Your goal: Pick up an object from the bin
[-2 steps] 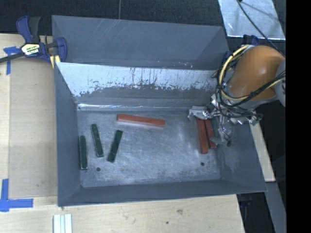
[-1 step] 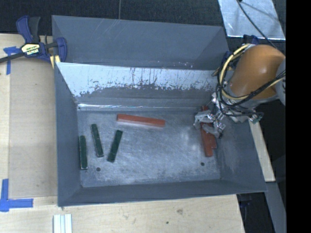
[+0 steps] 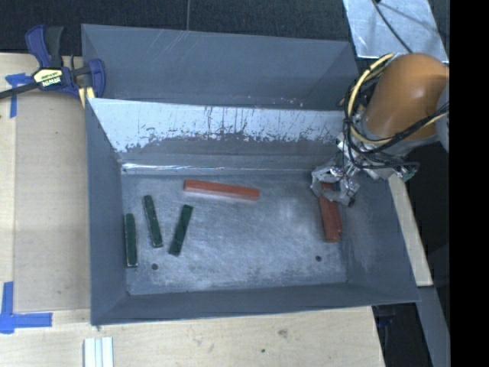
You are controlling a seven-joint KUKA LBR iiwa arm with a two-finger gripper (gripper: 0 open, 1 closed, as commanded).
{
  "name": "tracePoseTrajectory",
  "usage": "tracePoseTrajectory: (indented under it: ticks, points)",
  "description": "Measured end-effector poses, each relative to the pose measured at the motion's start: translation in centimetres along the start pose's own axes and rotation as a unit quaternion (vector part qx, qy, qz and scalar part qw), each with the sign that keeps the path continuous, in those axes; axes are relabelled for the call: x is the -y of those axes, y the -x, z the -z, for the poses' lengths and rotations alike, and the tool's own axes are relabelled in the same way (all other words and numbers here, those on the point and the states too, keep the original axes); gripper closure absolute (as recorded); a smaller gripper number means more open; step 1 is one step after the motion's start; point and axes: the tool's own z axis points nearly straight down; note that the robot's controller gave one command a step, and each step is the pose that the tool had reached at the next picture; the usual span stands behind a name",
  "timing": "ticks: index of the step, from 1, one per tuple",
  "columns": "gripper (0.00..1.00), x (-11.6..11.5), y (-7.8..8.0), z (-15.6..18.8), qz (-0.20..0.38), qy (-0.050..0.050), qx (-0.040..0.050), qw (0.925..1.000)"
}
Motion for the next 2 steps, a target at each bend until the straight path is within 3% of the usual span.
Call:
tracePoseTrajectory:
  ticks: [1, 2]
  points:
    - [0.00, 0.1, -0.2, -0.1, -0.002, 0.000, -0.0015, 1.0000]
    - [0.00, -5.1, 2.7, -2.5, 0.193, 0.000, -0.0030, 0.9813]
